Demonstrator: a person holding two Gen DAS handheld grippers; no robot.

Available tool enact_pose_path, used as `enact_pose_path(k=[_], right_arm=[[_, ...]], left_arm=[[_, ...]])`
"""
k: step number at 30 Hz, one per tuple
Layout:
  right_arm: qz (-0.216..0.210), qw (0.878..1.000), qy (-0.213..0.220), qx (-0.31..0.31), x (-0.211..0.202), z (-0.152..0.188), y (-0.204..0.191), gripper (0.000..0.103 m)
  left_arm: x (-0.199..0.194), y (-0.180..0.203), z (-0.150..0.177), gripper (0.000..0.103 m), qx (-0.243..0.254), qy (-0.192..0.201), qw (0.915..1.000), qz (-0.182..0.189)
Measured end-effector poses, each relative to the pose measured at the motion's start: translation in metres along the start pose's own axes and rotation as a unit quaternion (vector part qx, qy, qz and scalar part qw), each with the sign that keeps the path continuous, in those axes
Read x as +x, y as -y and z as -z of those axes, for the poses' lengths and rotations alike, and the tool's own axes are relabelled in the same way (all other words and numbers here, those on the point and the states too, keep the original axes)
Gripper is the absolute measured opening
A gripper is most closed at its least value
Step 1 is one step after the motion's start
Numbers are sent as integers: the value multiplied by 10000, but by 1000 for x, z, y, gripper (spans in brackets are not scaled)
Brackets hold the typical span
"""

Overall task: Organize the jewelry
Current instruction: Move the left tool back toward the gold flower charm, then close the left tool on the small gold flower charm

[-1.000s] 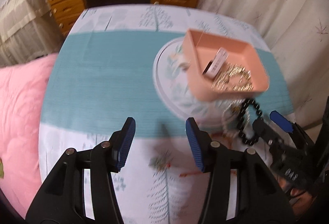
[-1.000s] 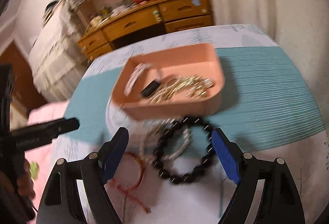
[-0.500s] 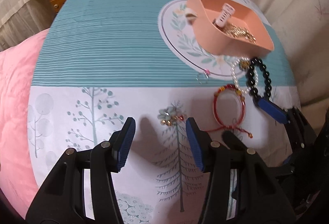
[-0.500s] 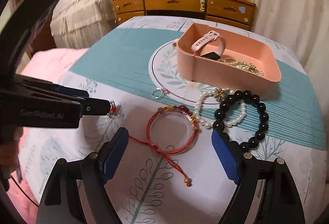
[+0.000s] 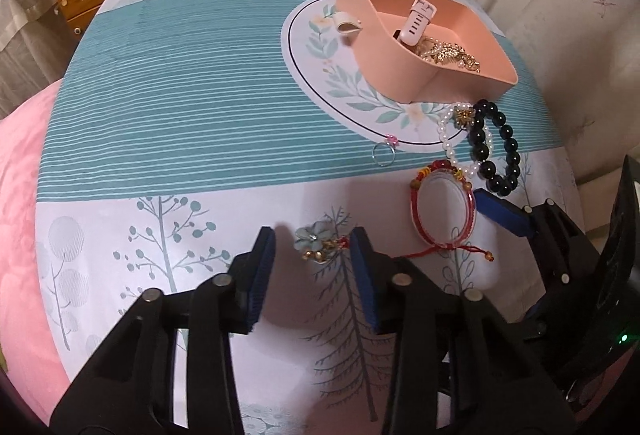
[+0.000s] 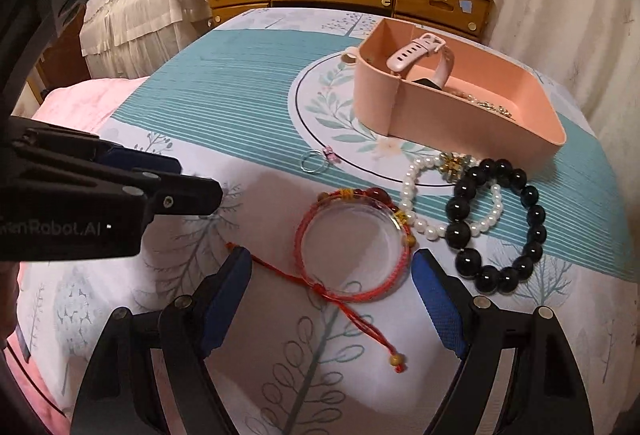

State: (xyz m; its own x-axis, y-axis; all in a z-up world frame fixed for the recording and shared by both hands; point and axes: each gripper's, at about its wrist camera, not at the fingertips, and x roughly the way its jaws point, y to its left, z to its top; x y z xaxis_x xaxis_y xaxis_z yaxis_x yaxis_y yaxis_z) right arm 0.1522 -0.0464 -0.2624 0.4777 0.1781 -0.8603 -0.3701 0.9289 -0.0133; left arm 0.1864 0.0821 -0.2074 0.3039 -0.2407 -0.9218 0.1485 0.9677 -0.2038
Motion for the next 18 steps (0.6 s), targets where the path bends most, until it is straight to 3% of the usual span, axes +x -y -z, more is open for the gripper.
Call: enact_pose_path(k=[5,9,18], right_arm=[[81,9999,13,124,2,-3,-2,84],[117,9998,0,170,2,-4,-2,84],[193,9995,17,234,4,-5,-2,84]], left_arm=[[-1,-11,-1,32,-1,-19,9996,272],[-5,-24,-2,32,-225,-46,9973,691],[0,-38,-4,32,-373,-20,9956,855]])
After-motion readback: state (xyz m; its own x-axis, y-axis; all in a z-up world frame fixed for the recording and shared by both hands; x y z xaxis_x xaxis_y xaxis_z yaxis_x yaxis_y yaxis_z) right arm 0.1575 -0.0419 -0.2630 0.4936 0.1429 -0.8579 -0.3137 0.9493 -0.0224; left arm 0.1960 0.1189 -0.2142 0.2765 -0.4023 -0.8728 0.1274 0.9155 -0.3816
